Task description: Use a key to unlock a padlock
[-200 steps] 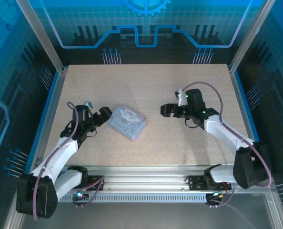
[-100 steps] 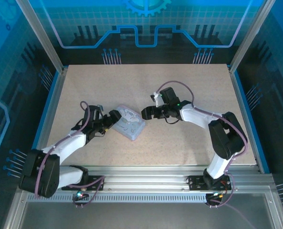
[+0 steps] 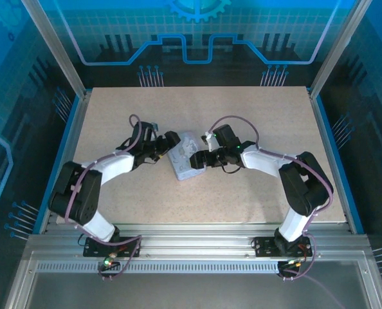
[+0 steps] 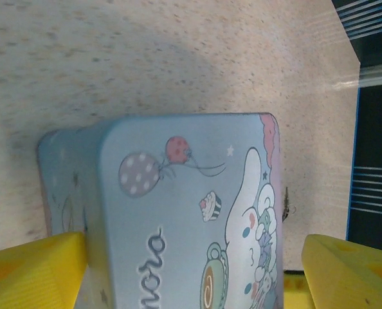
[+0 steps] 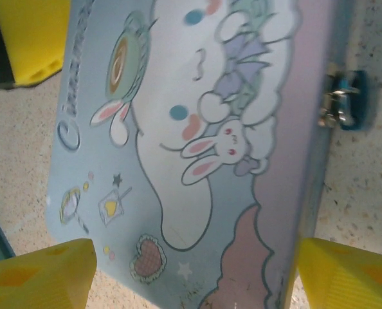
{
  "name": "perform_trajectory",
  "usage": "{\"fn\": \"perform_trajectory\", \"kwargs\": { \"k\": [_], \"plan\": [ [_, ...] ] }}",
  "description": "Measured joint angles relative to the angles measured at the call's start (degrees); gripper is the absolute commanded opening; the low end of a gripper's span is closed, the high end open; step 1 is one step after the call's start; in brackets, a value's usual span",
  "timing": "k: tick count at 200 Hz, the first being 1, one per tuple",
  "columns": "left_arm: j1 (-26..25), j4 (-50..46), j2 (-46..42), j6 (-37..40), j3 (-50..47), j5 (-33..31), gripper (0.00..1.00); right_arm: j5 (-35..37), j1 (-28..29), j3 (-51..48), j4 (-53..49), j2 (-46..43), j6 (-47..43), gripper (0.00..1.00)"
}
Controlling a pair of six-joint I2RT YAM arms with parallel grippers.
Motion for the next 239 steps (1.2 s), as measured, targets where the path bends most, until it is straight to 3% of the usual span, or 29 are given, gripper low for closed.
{"fn": "perform_trajectory", "kwargs": {
  "k": [37,80,132,145,179,239],
  "plan": [
    [-1.1,0.4,5.5,0.0,5.5,1.9,0.86,1.6,3.1,-2.9,-0.5,-3.2,1.0,0.82],
    [-1.2,-1.3,4.8,0.7,5.6,3.3,0.87,2.6,5.8,-5.3,-1.3,-6.5,1.0,0.83],
    [0.1,-6.6,-8.9,3.3,0.0,2.9,0.92,5.3,2.1,-5.5,-5.7,-13.9,-2.0,0.91],
    [-0.2,-7.9,-13.0,3.5,-2.3,2.7,0.99,5.5,-0.2,-4.6,-6.5,-14.1,-2.6,0.92],
    [-2.0,-12.0,-21.0,3.6,-8.0,1.8,0.99,5.1,-5.5,0.4,-7.8,-11.3,-4.2,0.92],
    [-7.0,-12.6,-28.1,0.1,-14.2,1.1,0.99,2.3,-9.8,15.6,-7.8,4.5,-5.5,0.9]
  ]
}}
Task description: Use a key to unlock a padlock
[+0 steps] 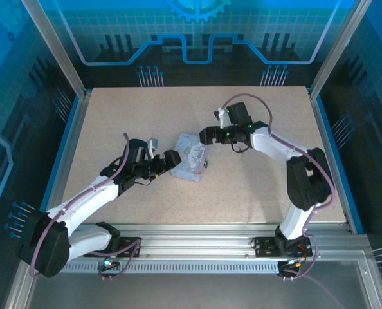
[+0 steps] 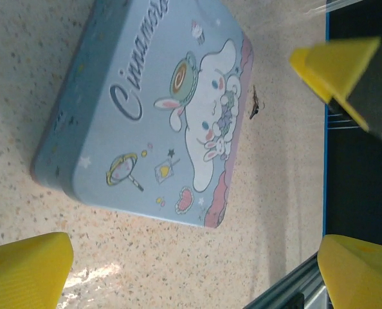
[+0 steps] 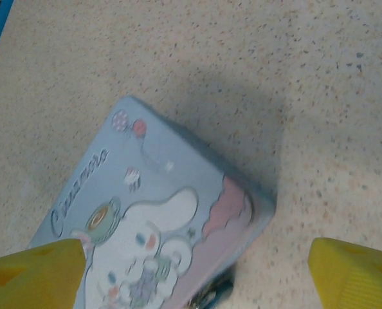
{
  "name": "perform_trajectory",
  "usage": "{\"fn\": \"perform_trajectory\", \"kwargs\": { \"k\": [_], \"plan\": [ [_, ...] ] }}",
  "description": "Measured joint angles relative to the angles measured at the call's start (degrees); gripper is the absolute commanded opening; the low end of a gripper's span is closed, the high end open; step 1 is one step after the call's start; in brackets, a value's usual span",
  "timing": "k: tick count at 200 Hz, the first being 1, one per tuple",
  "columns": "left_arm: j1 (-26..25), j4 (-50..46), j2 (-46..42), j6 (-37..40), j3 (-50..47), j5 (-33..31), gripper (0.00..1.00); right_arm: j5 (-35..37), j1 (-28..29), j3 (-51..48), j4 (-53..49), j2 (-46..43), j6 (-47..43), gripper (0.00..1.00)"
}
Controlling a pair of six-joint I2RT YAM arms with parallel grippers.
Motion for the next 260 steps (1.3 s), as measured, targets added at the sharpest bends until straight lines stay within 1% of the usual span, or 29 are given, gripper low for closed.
{"fn": "perform_trajectory", "kwargs": {
  "k": [21,38,60,89,104,116,128,150,191,215,236,260],
  "plan": [
    [-0.7,3.2,1.2,-2.2,-1.9,0.0,0.99,-1.7,-0.3,5.7,-1.0,5.8,-0.6,0.88],
    [-0.9,7.3,4.2,-4.5,-2.6,0.1,0.99,-3.4,-0.4,10.8,-2.4,10.4,-1.6,0.87],
    [-1.5,11.9,8.4,-6.1,-2.7,0.1,0.99,-5.3,-0.4,15.2,-4.2,14.1,-2.8,0.86],
    [-1.7,16.9,13.0,-7.6,-2.7,0.0,0.99,-7.2,-0.4,16.7,-6.1,16.0,-4.1,0.83],
    [-1.7,18.1,14.8,-7.6,-2.7,0.1,0.99,-8.1,-0.4,16.7,-7.2,16.0,-5.0,0.79],
    [-1.7,18.9,15.9,-7.9,-2.7,0.0,0.99,-8.7,-0.4,16.4,-7.2,16.0,-5.6,0.78],
    [-1.7,19.3,16.4,-8.0,-2.7,0.0,0.99,-8.9,-0.4,14.9,-7.0,15.4,-6.1,0.78],
    [-1.4,18.3,17.0,-7.7,-1.7,-0.4,0.99,-8.5,-0.7,9.1,-6.3,12.0,-6.9,0.78],
    [0.9,16.9,19.8,-6.3,3.4,-0.3,0.98,-7.6,-1.4,-4.9,-4.3,1.0,-6.5,0.77],
    [1.9,16.8,22.4,-5.4,6.6,0.1,0.95,-7.5,-1.3,-12.4,-2.4,-5.1,-5.3,0.76],
    [1.9,16.8,25.2,-4.5,9.1,0.9,0.93,-6.2,-1.1,-16.1,-1.5,-8.1,-4.2,0.74],
    [2.0,16.8,28.3,-4.3,11.7,1.6,0.91,-4.5,-1.0,-17.0,-0.7,-8.4,-2.9,0.72]
  ]
}}
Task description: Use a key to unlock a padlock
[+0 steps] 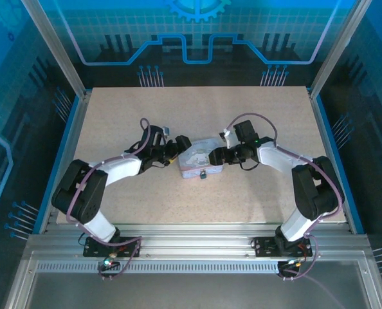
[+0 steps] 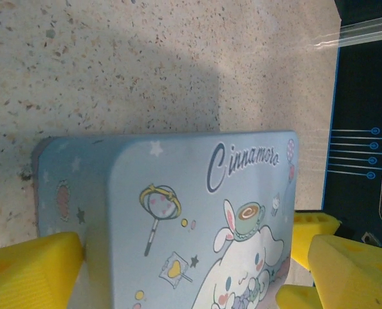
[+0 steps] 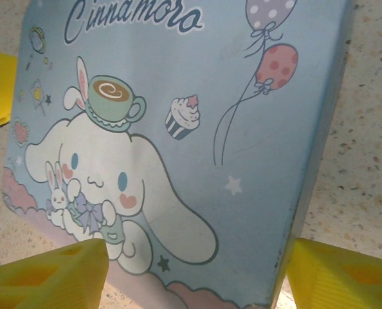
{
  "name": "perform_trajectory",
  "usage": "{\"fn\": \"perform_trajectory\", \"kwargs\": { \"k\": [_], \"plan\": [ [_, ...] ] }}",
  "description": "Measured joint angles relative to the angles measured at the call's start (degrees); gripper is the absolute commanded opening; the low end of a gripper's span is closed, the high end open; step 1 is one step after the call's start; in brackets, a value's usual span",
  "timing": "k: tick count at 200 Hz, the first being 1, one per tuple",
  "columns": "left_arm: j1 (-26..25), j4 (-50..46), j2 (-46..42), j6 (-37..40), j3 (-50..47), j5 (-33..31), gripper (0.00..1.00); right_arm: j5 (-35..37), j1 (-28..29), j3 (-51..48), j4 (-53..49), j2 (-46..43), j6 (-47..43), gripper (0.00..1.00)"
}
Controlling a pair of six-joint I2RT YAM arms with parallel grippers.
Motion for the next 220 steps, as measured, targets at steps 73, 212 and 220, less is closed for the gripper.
{"fn": "perform_trajectory", "kwargs": {
  "k": [73,212,220],
  "plan": [
    [1.0,-4.7,8.5,2.6,11.8,0.1,0.9,5.2,0.0,3.9,0.4,4.0,3.9,0.72],
    [5.9,-11.6,3.1,7.2,11.8,0.4,0.93,14.9,-0.8,3.9,-3.1,-4.0,6.3,0.77],
    [5.8,-11.9,1.2,7.5,10.8,0.4,0.93,16.2,-1.3,3.9,-3.8,-5.0,6.4,0.75]
  ]
}}
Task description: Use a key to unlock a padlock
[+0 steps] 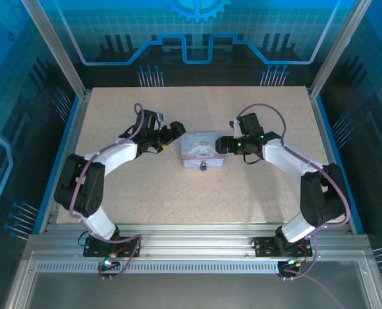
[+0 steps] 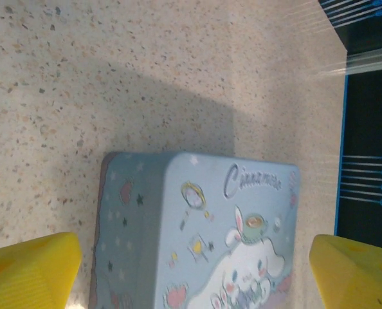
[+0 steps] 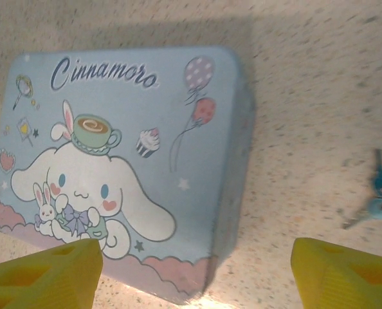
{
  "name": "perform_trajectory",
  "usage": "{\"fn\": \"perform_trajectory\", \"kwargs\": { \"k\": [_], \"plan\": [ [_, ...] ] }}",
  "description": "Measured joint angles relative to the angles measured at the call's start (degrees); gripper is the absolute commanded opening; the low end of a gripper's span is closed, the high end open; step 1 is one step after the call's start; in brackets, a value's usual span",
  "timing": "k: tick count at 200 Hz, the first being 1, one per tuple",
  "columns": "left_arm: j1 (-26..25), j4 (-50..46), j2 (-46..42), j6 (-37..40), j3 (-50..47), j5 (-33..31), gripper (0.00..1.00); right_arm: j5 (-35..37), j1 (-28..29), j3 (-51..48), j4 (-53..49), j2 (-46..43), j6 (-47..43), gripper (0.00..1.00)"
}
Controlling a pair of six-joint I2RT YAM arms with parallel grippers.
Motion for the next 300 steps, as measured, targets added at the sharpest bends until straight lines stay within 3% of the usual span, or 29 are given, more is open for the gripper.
{"fn": "perform_trajectory", "kwargs": {
  "k": [48,90,126,248,300],
  "plan": [
    [-4.0,-2.1,-10.4,0.2,-9.7,-0.9,0.93,6.9,-5.5,0.5,-6.0,1.2,1.5,0.57],
    [-9.6,-4.6,-18.6,-0.2,-16.9,-2.9,0.93,9.4,-7.6,4.0,-8.9,9.0,1.5,0.52],
    [-11.5,-5.5,-23.6,-0.3,-18.9,-4.2,0.93,9.8,-7.6,7.6,-10.2,14.3,1.5,0.45],
    [-11.6,-5.2,-24.2,-1.8,-22.4,-4.6,0.93,11.0,-7.4,14.7,-12.5,23.4,2.1,0.35],
    [-11.6,-4.7,-24.2,-2.9,-23.6,-4.9,0.93,12.8,-7.3,15.8,-13.8,24.5,2.3,0.15]
  ]
}}
